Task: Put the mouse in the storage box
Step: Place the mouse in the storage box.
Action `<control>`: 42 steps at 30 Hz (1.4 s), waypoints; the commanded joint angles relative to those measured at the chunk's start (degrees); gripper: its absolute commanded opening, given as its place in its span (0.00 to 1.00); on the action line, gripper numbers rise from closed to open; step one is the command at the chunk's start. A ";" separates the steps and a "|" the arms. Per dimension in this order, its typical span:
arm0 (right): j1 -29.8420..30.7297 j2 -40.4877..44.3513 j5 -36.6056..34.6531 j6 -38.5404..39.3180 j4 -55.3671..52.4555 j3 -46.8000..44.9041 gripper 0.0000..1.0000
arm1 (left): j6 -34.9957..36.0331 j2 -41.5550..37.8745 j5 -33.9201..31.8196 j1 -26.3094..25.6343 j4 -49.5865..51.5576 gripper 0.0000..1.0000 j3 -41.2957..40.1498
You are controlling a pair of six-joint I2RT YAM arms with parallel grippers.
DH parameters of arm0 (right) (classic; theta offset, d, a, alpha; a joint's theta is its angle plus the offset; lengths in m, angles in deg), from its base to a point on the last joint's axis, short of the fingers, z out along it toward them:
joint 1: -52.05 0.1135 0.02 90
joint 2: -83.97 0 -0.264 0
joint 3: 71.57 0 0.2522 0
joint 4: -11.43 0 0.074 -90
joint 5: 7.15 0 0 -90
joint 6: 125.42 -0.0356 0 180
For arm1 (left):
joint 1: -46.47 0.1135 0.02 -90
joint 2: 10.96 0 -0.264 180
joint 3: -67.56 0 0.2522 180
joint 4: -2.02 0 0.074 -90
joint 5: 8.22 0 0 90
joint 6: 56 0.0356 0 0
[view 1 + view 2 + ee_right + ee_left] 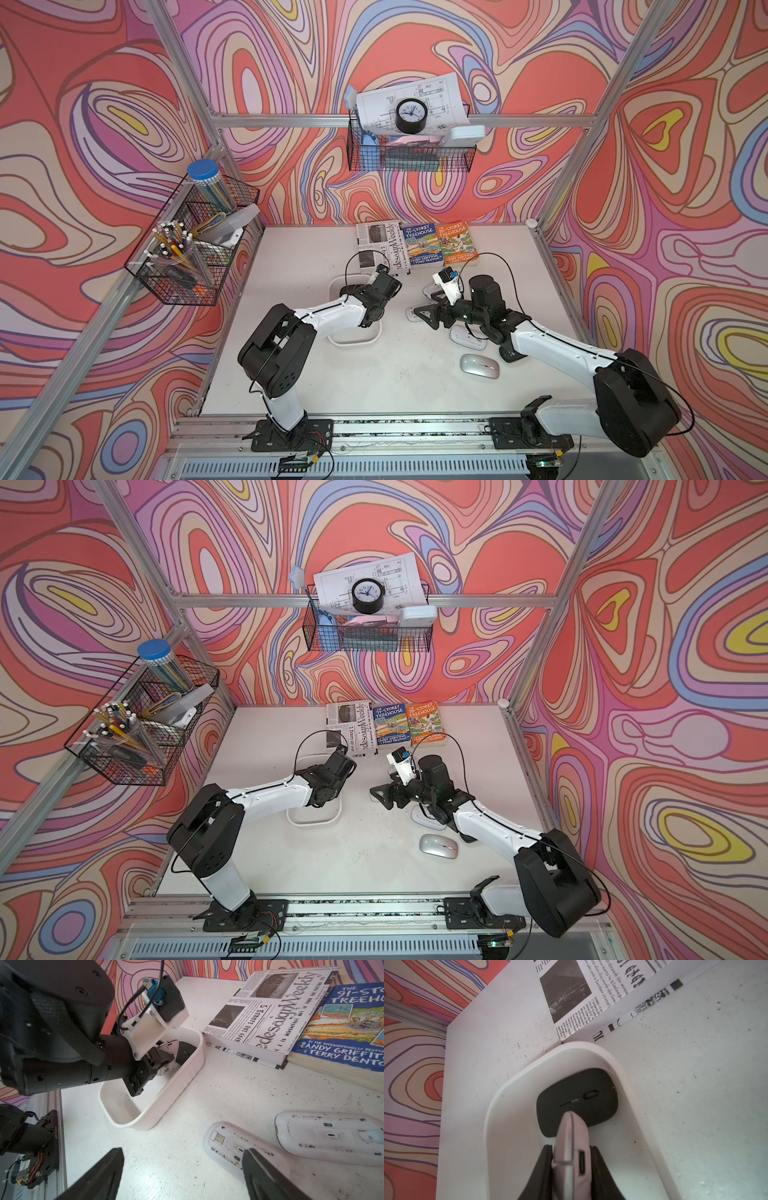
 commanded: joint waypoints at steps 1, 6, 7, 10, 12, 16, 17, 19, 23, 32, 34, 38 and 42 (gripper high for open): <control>0.24 0.08 0.25 -0.02 -0.35 1.43 0.91 | -2.44 0.46 -0.58 0.34 1.73 0.38 0.30; 0.20 0.40 -0.64 0.28 0.12 0.97 0.91 | -3.81 -1.10 2.41 0.34 1.27 0.50 -1.38; 0.21 0.11 -0.64 0.33 -0.07 1.11 0.91 | -4.11 -1.40 2.91 0.34 1.22 0.52 -1.55; 0.21 -0.17 -0.55 0.31 -0.59 1.21 0.91 | -4.72 -2.26 5.00 0.34 1.45 0.58 -2.26; 0.21 0.00 -0.67 0.33 -0.54 1.12 0.91 | -5.02 -3.18 6.38 0.34 1.10 0.60 -3.11; 0.21 0.09 -0.98 0.51 -0.55 1.13 0.91 | -5.54 -4.78 7.95 0.34 0.79 0.68 -4.39; 0.20 0.01 -1.03 0.49 -0.62 1.20 0.91 | -5.63 -5.01 8.21 0.34 0.91 0.70 -4.50; 0.20 -0.01 -1.21 0.52 -0.80 1.29 0.91 | -6.05 -5.43 8.68 0.34 1.06 0.73 -4.93; 0.20 -0.21 -1.91 0.29 -1.36 1.53 0.91 | -6.84 -5.64 9.76 0.34 0.77 0.77 -5.73; 0.22 -1.04 -5.20 -0.33 -3.61 2.72 0.91 | -9.43 -6.68 14.63 0.78 0.67 0.84 -6.89; 0.25 -1.11 -5.29 -0.33 -3.61 2.73 0.91 | -9.94 -6.30 15.01 1.04 0.75 0.85 -7.38; 0.25 -1.46 -5.38 -0.42 -4.11 3.07 0.91 | -10.06 -6.26 15.89 1.79 0.75 0.87 -7.07; 0.22 -1.82 -5.64 -0.63 -4.45 3.31 0.91 | -10.44 -8.25 17.56 2.77 0.75 0.90 -7.94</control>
